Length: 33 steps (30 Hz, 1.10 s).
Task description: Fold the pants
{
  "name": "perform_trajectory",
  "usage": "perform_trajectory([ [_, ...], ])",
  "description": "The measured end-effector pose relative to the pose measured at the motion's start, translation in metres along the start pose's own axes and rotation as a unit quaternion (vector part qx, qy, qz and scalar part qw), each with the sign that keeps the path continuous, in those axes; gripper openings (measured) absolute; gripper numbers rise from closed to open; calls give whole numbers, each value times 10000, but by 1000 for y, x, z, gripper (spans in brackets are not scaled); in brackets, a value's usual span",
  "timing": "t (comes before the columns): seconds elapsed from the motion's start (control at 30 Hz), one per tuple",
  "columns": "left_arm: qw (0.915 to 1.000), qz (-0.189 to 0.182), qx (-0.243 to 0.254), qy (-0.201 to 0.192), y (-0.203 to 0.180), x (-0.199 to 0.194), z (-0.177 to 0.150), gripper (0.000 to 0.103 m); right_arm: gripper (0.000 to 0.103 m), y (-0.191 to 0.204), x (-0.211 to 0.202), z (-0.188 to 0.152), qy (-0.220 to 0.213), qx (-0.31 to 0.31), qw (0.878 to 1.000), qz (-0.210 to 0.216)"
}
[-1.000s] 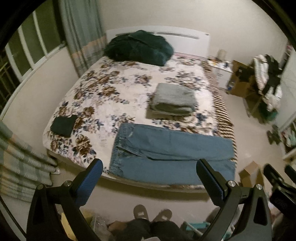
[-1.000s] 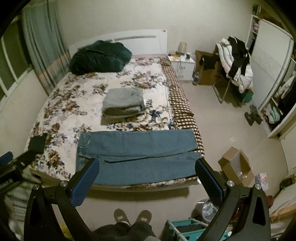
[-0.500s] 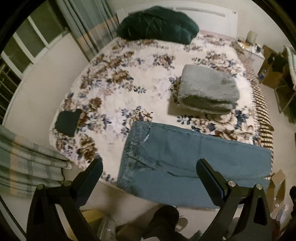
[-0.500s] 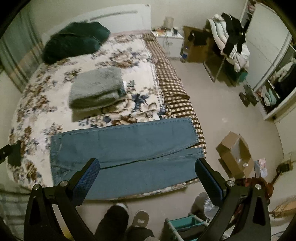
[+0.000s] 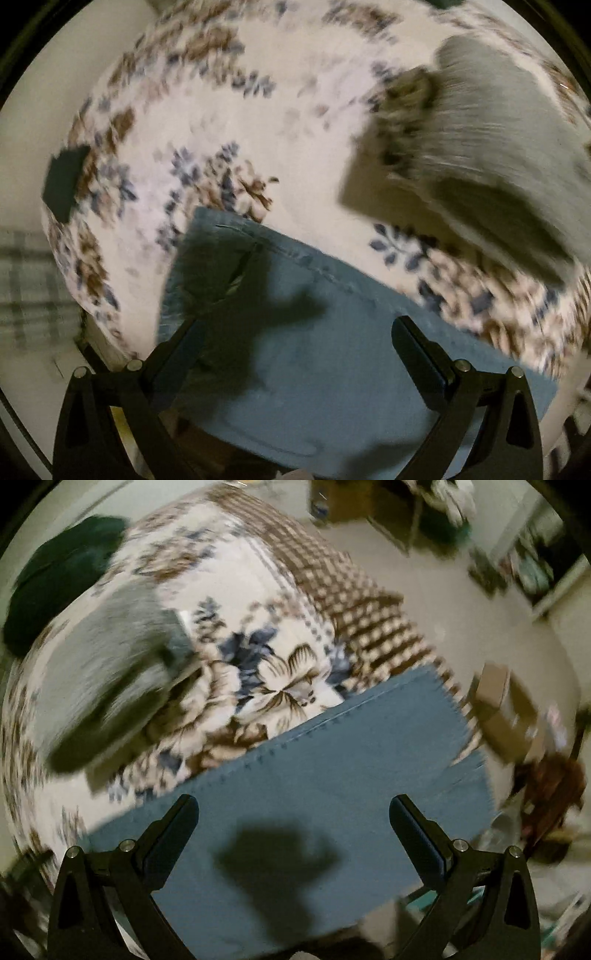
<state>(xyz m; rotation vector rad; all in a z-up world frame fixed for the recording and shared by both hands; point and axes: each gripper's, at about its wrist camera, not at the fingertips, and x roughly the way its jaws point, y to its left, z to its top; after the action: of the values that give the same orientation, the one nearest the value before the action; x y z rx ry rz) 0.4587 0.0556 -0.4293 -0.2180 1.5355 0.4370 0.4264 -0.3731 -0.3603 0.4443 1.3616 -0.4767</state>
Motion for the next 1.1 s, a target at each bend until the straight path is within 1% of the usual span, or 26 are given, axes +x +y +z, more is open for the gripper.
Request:
perform_trajectory([
  [0.03,9998,6,-117,145,-1,17,9,103,103,-3,28,11,165,250,9995,41],
  [0.07,9991,37,-258,319,-2,39,17,103,103,-7,43,15,276,405,9988,30],
  [0.1,9982,40,-362,466,-3,53,23,103,103,-10,72,25,436,661,9969,17],
  [0.17,9951,28,-650,747,-2,86,32,103,103,-24,101,32,644,976,9931,16],
  [0.2,9937,26,-749,838,-2,96,35,103,103,-29,123,38,774,1164,9902,5],
  [0.27,9908,-8,-956,961,-1,114,37,102,103,-38,145,42,918,1378,9862,-5],
  [0.3,9897,22,-1028,991,0,120,37,99,103,-41,158,45,984,1462,9843,-30],
  [0.33,9888,48,-1118,988,2,125,37,92,103,-43,170,47,1027,1549,9826,-73],
  [0.37,9882,30,-1195,958,3,127,36,87,103,-45,180,49,1061,1649,9806,-72],
  [0.4,9880,38,-1245,911,5,128,35,87,103,-47,192,50,1114,1748,9783,-24],
  [0.43,9884,4,-1270,830,6,127,34,82,103,-48,199,50,1159,1795,9769,-44],
  [0.47,9894,18,-1263,717,6,123,33,67,102,-48,206,49,1203,1834,9756,-66],
  [0.5,9908,83,-1226,574,6,117,31,58,98,-48,212,48,1234,1875,9744,-62],
  [0.53,9917,128,-1195,464,7,111,29,40,93,-49,216,47,1251,1890,9739,-100],
  [0.57,9920,88,-1197,396,9,105,27,30,90,-49,219,45,1234,1898,9740,-112],
  [0.6,9921,-13,-1211,331,10,98,25,26,80,-49,220,44,1182,1892,9747,-103],
  [0.63,9923,-121,-1209,222,12,91,22,13,66,-51,219,42,1118,1860,9761,-110],
  [0.67,9925,-256,-1190,119,14,84,19,7,57,-51,219,40,1050,1825,9775,-88],
  [0.7,9926,-322,-1166,45,15,76,15,7,34,-51,217,38,1008,1813,9782,-57],
  [0.73,9929,-380,-1126,-39,16,67,11,7,16,-53,219,36,989,1845,9778,107],
  [0.83,9925,-553,-1052,-301,25,39,-5,5,9,-54,211,24,938,1803,9786,333],
  [0.93,9895,-815,-1083,-508,46,4,-31,5,8,-57,192,7,784,1685,9812,528],
  [0.97,9883,-891,-1102,-563,53,-3,-39,4,8,-59,186,-1,746,1659,9815,597],
  [1.07,9845,-1121,-1113,-763,79,-24,-77,4,7,-68,160,-31,647,1555,9827,767],
  [1.1,9831,-1199,-1121,-814,89,-24,-82,3,7,-74,150,-39,626,1523,9828,835],
])
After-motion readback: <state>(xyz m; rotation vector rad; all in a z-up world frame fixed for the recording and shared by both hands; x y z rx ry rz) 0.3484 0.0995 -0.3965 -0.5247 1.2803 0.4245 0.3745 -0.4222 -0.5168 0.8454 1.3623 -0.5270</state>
